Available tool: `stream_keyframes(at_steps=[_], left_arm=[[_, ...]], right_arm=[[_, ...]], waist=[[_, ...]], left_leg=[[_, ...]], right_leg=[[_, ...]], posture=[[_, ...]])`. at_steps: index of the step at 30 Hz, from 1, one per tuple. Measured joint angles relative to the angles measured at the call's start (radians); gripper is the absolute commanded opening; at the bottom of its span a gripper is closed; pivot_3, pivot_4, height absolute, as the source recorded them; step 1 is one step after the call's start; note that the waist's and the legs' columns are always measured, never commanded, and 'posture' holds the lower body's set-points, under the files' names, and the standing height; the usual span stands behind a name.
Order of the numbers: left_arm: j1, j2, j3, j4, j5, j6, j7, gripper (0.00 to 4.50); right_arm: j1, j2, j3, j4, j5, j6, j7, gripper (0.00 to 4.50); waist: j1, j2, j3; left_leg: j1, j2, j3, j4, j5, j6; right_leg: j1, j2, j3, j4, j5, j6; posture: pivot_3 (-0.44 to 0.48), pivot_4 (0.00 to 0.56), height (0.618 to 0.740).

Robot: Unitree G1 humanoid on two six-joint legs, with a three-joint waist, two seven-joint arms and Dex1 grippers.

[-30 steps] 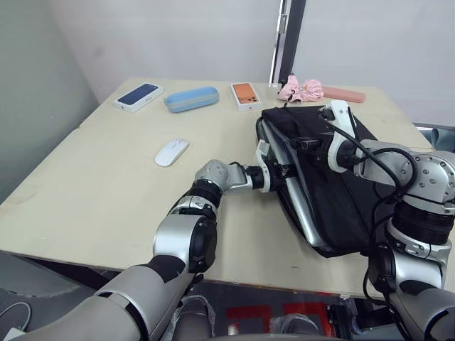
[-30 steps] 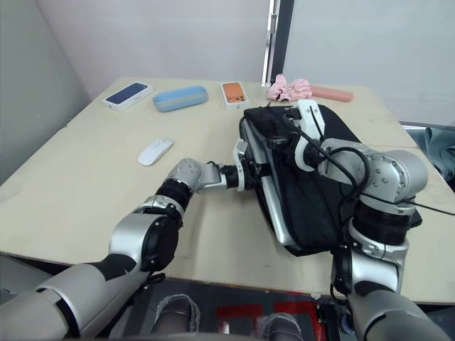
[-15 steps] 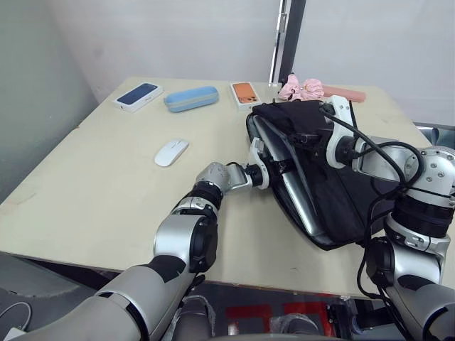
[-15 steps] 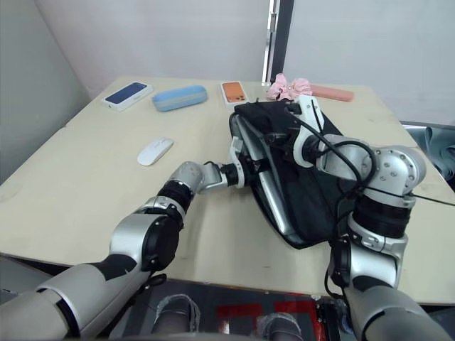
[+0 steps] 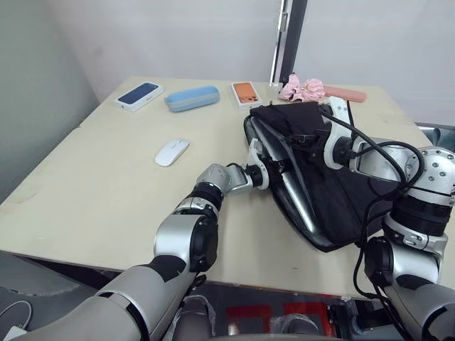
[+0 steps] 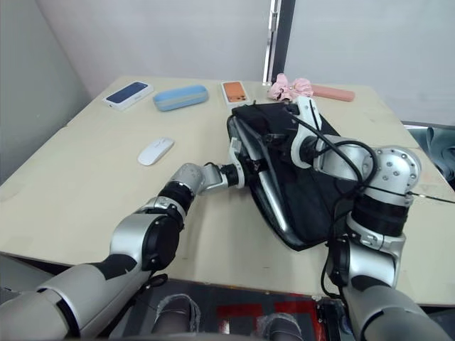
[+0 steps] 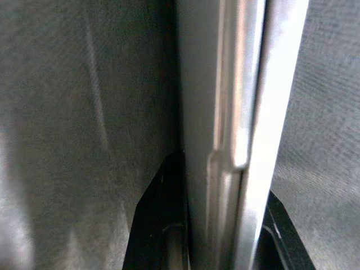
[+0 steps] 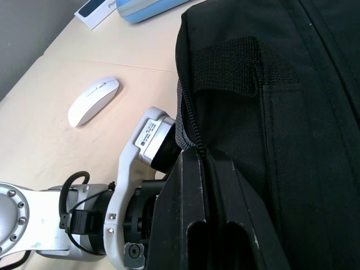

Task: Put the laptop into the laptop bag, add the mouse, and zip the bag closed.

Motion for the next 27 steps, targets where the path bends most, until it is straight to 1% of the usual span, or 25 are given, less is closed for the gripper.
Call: stream_keyframes(at_steps=[6,12,13,15,18,19,22,27], left_arm=[[-0.005,-0.002,-0.005,0.000,0.005,-0.042,0.017,0.31],[-0.008,-0.003,-0.023,-0.006,0.004,-0.025,0.010,0.31],[-0.008,-0.003,-0.030,-0.012,0.004,-0.016,0.006,1.31],[-0.008,-0.003,-0.045,-0.029,0.003,-0.003,-0.007,1.92],[-0.008,-0.003,-0.043,-0.043,-0.007,0.019,-0.011,2.95],[-0.008,-0.003,-0.043,-0.047,-0.010,0.025,-0.012,3.41],[-0.008,-0.003,-0.044,-0.059,-0.011,0.042,-0.012,4.45],[-0.007,0.000,-0.067,-0.103,-0.003,0.080,-0.012,4.49]], right_arm=[[-0.017,0.007,-0.015,0.018,0.048,0.000,-0.050,0.03],[-0.018,0.006,-0.024,0.031,0.078,0.000,-0.080,0.03],[-0.018,0.006,-0.024,0.035,0.079,0.000,-0.084,0.00],[-0.019,0.006,-0.024,0.043,0.080,0.000,-0.091,0.00],[-0.021,0.002,-0.029,0.054,0.081,0.000,-0.099,0.00],[-0.021,0.002,-0.029,0.054,0.082,0.000,-0.100,0.00],[-0.024,-0.004,-0.033,0.054,0.088,0.000,-0.100,0.00],[-0.029,-0.018,-0.034,0.054,0.097,0.000,-0.100,0.00]], waist=[[-0.001,0.000,0.000],[0.001,0.000,0.000],[0.002,0.000,0.000],[0.002,0.000,0.000],[0.000,0.000,0.000],[0.000,0.000,0.000],[-0.001,0.000,0.000],[-0.001,0.000,0.000]], left_leg=[[0.000,0.000,0.000,0.000,0.000,0.000],[0.000,0.000,0.000,0.000,0.000,0.000],[0.000,0.000,0.000,0.000,0.000,0.000],[-0.001,0.000,0.000,0.000,0.000,0.000],[0.000,0.000,0.000,0.000,0.000,0.000],[0.000,0.000,0.000,0.000,0.000,0.000],[0.000,0.000,0.000,0.000,0.000,0.000],[0.000,0.000,0.000,0.000,0.000,0.000]], right_leg=[[0.000,0.000,0.000,0.000,0.000,0.001],[0.000,0.000,0.000,0.000,0.000,0.001],[0.000,0.000,0.000,0.000,0.000,0.001],[0.000,0.000,0.000,0.000,0.000,0.001],[0.000,0.000,0.000,0.000,0.000,0.001],[0.000,0.000,0.000,0.000,0.000,0.001],[0.000,0.000,0.000,0.000,0.001,0.002],[0.000,0.000,0.000,0.000,0.001,0.002]], posture=[[0.000,0.150,0.740],[0.000,0.150,0.740],[0.000,0.150,0.740],[0.000,0.150,0.740],[0.000,0.150,0.740],[0.000,0.150,0.740],[0.000,0.150,0.740],[0.000,0.150,0.740]])
